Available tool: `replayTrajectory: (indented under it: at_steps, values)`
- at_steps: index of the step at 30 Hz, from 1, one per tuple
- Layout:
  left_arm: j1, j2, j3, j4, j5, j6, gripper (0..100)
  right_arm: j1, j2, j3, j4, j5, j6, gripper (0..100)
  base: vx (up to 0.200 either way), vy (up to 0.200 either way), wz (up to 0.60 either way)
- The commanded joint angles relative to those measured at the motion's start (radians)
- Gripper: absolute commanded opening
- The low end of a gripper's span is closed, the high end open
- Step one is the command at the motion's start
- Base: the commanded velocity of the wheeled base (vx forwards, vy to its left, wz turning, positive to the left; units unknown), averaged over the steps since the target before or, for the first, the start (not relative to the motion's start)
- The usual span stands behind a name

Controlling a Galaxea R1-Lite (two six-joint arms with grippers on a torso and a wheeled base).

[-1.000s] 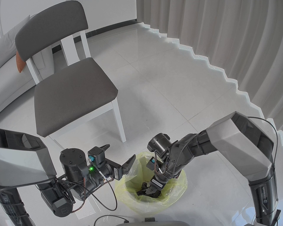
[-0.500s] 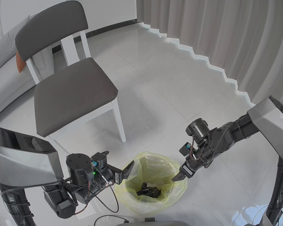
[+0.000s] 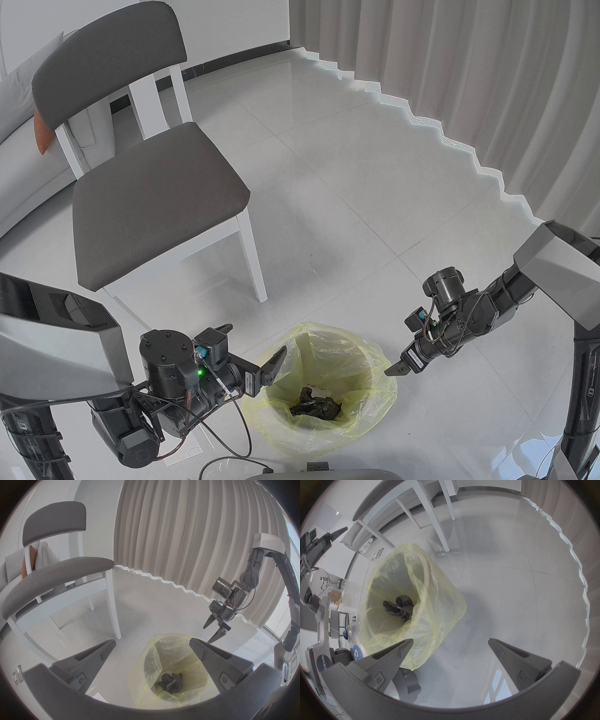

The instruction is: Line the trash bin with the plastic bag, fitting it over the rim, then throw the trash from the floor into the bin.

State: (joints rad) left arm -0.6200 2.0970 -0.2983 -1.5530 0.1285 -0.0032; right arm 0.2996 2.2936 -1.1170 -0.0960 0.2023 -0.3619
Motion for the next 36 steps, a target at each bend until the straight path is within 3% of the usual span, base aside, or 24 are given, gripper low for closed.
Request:
replayTrajectory:
  at_steps: [1,7,10,18,26,36]
  values:
    - [-0.003,-0.003,0.001,-0.018,0.000,0.000,100,-0.002,0.069,-0.032,-0.001,-0.003,-0.002,100,0.000,0.000,0.00]
    - [-0.001,-0.006,0.001,-0.018,0.002,-0.001,100,0.019,0.148,-0.133,0.007,-0.014,-0.009,100,0.000,0.000,0.00]
    - [-0.001,-0.006,-0.004,-0.018,0.013,-0.001,100,0.019,0.227,-0.230,0.021,-0.072,-0.020,100,0.000,0.000,0.00]
    - [-0.001,-0.014,-0.005,-0.018,0.020,0.000,100,0.023,0.305,-0.437,0.246,-0.095,-0.032,100,0.000,0.000,0.00]
    - [-0.001,-0.011,-0.004,-0.018,0.020,-0.006,100,0.010,0.236,-0.383,0.248,-0.092,-0.034,100,0.000,0.000,0.00]
    - [0.057,-0.015,-0.005,-0.018,0.010,-0.012,100,-0.056,-0.115,-0.168,0.245,-0.081,-0.025,100,0.000,0.000,0.00]
